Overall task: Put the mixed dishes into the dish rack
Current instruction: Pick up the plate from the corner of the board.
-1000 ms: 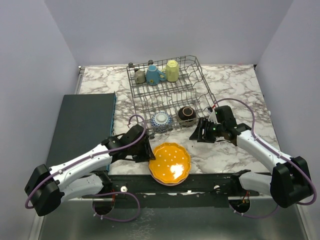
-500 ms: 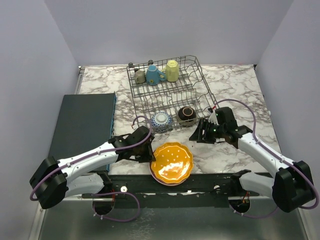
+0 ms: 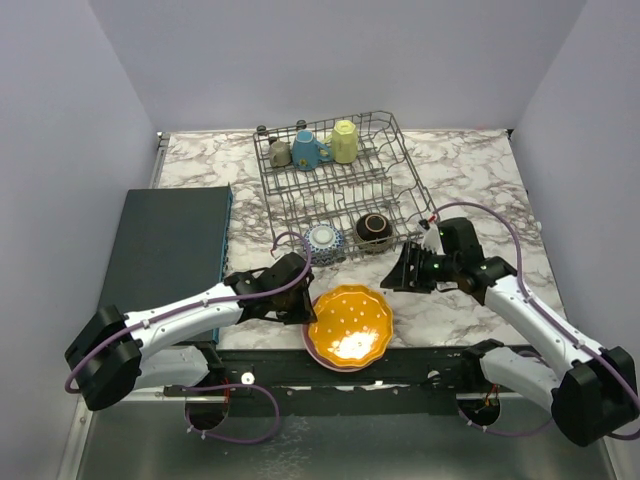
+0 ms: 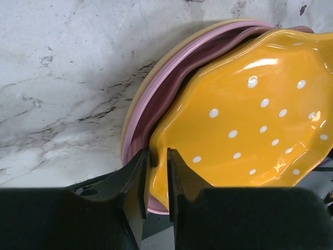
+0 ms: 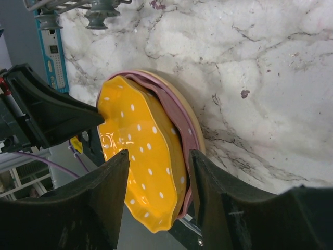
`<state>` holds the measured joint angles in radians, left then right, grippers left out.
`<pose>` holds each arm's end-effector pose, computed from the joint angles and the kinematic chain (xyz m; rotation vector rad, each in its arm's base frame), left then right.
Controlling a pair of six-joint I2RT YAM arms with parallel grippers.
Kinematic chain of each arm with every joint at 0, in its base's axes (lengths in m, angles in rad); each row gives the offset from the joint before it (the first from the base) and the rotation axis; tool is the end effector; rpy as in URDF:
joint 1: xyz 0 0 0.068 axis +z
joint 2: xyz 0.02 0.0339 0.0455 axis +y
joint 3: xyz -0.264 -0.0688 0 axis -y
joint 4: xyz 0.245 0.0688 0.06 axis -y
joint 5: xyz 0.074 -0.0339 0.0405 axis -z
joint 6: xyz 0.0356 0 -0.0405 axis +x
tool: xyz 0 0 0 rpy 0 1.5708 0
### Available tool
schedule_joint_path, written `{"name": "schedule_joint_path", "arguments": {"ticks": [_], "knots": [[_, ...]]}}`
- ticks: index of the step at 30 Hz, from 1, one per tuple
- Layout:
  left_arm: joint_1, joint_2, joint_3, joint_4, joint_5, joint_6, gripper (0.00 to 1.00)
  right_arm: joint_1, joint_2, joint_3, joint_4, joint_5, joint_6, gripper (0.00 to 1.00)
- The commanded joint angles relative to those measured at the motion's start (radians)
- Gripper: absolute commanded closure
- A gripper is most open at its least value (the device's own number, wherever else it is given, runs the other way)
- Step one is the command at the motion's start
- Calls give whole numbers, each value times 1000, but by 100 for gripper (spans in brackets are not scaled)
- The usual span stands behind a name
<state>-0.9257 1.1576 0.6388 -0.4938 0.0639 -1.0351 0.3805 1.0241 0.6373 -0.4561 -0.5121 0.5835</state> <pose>0.1272 -0.1728 0.1930 -0.1273 2.7924 -0.7152 0.1812 0.0913 0.2238 0.0054 2.5459 1.0350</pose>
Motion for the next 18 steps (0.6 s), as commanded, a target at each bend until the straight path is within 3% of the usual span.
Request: {"name": "schedule_joint_path", "arguments": {"ticks": [1, 18], "knots": [[-20, 20, 4, 59, 17, -7, 76, 12, -37, 10, -91, -51, -8, 46], [-24, 3, -22, 80, 10, -3, 77, 134, -23, -52, -118, -6, 69, 52]]}}
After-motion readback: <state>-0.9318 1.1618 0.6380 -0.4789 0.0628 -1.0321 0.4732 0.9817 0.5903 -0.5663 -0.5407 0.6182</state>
